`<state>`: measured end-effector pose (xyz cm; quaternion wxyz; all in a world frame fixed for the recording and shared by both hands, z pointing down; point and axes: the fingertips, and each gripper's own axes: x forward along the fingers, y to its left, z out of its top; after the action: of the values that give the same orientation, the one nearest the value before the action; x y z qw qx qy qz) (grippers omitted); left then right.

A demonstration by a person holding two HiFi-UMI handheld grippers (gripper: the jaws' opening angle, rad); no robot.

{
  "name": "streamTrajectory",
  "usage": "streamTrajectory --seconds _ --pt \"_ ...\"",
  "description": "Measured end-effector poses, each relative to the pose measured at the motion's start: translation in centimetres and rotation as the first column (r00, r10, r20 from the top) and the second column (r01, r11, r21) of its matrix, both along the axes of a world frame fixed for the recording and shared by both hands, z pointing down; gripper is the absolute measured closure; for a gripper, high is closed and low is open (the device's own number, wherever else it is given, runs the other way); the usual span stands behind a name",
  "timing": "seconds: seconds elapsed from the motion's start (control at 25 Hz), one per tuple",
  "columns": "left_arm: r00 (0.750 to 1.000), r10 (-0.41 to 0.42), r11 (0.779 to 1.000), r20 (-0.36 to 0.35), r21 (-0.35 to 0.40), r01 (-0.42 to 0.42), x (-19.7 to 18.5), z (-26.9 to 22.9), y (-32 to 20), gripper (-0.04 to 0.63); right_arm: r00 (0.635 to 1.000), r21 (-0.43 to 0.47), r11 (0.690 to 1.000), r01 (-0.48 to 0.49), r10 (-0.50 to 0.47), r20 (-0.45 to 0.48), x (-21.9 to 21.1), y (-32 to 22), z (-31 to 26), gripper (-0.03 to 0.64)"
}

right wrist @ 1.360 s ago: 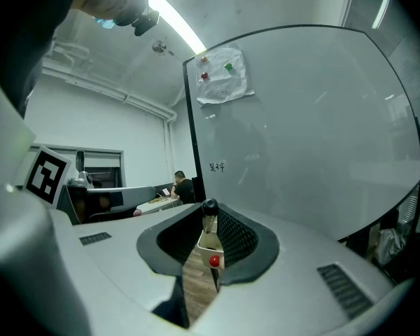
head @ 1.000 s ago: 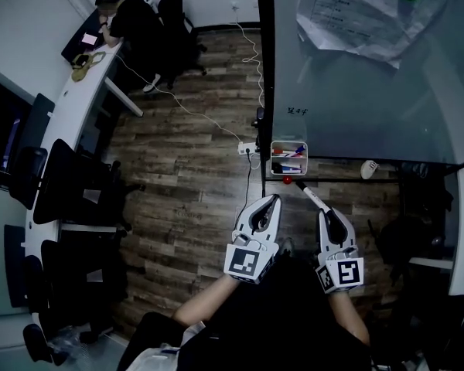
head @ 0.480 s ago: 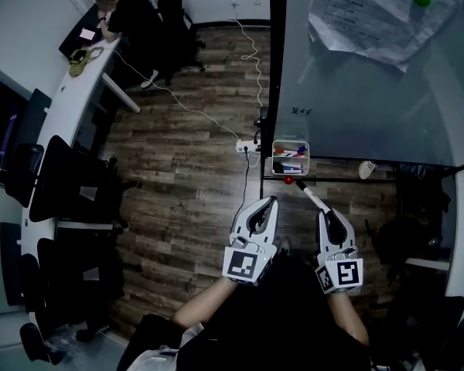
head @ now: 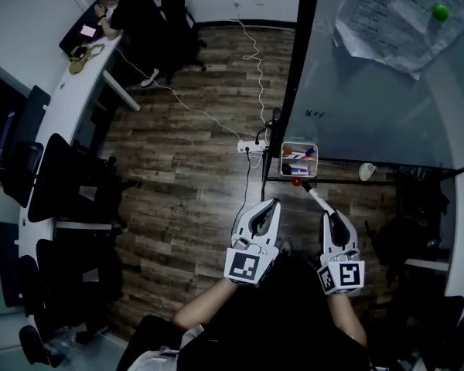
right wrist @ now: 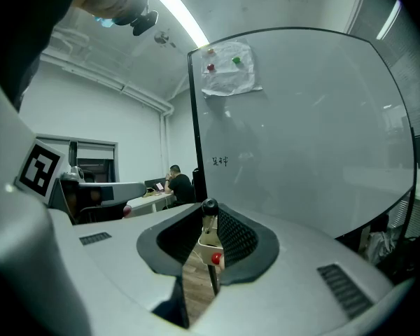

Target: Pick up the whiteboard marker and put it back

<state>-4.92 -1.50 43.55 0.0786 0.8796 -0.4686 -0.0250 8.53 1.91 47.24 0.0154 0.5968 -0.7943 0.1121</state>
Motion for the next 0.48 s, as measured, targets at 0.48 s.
streamTrajectory --seconds 0.48 --pt "0.998 0.043 0.999 -0.053 -0.01 -0.043 -0.6 1.2 0.1 0.588 0.997 -0.007 0.997 -0.079 0.079 -0.012 -0.6 -0.8 1.4 0.54"
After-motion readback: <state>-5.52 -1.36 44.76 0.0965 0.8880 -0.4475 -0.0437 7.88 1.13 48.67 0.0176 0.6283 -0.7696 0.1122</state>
